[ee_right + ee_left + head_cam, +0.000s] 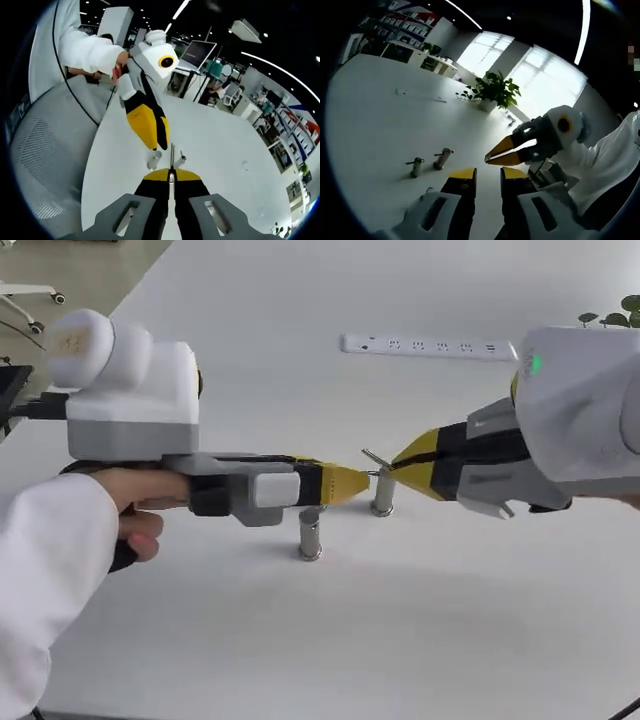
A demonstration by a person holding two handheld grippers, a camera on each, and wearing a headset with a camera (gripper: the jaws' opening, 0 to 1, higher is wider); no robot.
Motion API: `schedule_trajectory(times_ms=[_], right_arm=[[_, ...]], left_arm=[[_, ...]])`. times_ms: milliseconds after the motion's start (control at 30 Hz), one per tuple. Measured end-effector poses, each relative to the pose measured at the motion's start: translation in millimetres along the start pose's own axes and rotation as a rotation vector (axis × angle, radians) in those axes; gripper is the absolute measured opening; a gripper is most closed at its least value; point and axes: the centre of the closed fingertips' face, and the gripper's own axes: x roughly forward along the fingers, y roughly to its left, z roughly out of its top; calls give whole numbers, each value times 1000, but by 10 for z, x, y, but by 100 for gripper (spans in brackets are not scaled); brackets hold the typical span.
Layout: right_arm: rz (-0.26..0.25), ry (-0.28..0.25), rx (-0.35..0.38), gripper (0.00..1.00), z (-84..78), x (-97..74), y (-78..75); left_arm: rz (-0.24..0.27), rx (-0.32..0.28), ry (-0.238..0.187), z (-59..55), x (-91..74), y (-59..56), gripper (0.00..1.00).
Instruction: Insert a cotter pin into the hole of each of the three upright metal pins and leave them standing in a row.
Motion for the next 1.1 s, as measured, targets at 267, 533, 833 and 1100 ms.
schedule_trajectory(times_ms=[267,533,833,1100], right_arm=[[10,0,-20,0,-6,22,113],[15,8,-43,0,-2,5,170],[13,42,-117,0,5,-12,210],[25,46,-128,0,20,-9,243]], left_arm=[[-6,-28,14,-78,115,-30,9],[-3,-40,27,-131,168,-27,4],[-1,-45,63,-211,160,-14,1],[0,-56,50,-196,157,-7,3]])
